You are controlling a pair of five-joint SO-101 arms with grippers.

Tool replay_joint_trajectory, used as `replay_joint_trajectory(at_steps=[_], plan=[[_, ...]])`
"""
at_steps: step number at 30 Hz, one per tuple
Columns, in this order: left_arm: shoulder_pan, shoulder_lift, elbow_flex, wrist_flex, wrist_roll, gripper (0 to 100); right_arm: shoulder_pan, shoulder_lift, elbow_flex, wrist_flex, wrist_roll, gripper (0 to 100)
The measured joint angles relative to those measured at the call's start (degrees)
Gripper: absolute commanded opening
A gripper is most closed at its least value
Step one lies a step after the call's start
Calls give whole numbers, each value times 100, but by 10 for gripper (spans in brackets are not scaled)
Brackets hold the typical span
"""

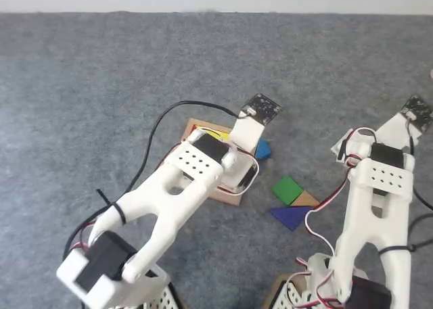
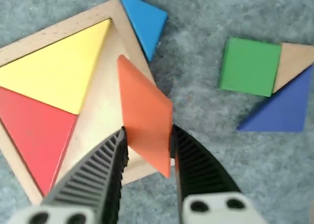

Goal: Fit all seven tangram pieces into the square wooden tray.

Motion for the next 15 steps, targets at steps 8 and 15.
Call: replay_joint_trajectory(at_steps=[8, 15], plan=[[-123, -26, 0, 0, 0, 9, 0, 0, 0, 0, 0, 80], [-123, -624, 466, -264, 0, 9, 0, 0, 0, 0, 0, 80]])
